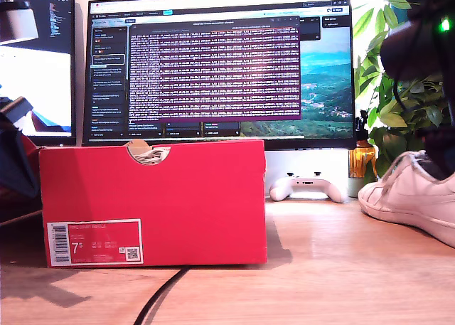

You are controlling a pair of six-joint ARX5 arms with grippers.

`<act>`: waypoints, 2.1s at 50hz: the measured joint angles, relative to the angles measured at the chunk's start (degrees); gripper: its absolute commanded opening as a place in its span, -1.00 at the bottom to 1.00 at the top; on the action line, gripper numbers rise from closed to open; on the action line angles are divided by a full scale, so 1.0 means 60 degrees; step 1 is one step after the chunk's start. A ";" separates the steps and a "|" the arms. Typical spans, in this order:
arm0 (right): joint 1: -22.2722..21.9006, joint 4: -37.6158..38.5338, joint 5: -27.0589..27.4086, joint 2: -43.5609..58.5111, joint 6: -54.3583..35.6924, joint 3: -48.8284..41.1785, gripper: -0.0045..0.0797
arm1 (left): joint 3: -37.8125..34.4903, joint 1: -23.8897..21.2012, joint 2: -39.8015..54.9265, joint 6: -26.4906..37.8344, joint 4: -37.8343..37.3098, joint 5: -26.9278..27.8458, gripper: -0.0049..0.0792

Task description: Pack the white shoes by picking the first shoe and placing it inside the red shoebox, left side, then picking and rotating the second shoe and placing it in the shoebox

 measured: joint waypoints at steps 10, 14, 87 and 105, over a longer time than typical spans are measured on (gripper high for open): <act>-0.0259 -0.0277 -0.0124 0.0004 -0.0532 -0.0004 -0.92 | 0.0000 0.0000 0.0000 0.0000 0.0000 0.0000 -0.93; -0.0393 -0.0466 -0.0109 0.0004 -0.1202 -0.0004 -0.92 | 0.0000 0.0000 0.0000 0.0000 0.0000 0.0000 -0.93; 0.1180 0.3468 -0.4320 0.0095 -2.3584 0.6411 -0.92 | 0.0000 0.0000 0.0000 0.0000 0.0000 0.0000 -0.93; 0.1548 0.5916 -0.4827 0.0353 -2.4261 0.6415 -0.92 | 0.0000 0.0000 0.0000 0.0000 0.0000 0.0000 -0.93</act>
